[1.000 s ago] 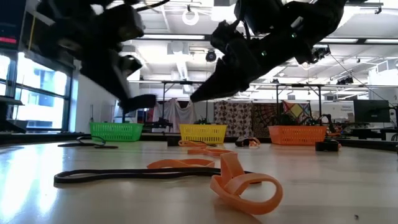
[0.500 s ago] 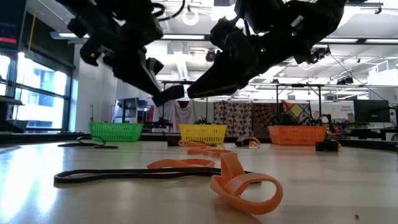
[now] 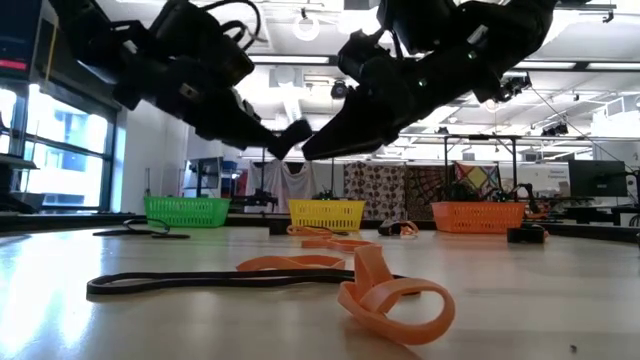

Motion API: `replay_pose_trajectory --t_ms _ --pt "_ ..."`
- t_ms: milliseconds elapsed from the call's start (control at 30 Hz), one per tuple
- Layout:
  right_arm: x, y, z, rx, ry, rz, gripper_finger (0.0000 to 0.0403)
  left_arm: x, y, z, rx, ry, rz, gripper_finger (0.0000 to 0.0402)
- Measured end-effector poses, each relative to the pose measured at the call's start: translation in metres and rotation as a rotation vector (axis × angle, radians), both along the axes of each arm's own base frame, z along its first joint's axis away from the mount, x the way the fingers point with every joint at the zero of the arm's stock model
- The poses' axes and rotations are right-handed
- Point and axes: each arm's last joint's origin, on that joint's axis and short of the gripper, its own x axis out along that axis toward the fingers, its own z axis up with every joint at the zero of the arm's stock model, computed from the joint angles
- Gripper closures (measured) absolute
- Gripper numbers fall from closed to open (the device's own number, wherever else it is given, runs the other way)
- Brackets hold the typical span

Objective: Sort rubber bands into baskets
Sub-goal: Put the black rubber band into the yellow bin

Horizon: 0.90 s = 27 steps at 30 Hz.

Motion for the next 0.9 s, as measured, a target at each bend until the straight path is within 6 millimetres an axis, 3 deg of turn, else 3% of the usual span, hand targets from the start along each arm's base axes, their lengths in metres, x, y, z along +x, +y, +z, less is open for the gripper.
replay_pose_trajectory --t_ms 300,900 --pt "0.0030 -0.0007 0.0062 0.031 -0.073 -0.045 0.0261 -0.0018 0.0001 0.0031 0.007 -0.105 0.016 0.0401" --pt "0.0039 -0.0031 0.0090 0.012 -0.108 -0.131 0.0261 -0.0036 0.0007 -0.0022 0.039 -0.050 0.053 0.0401"
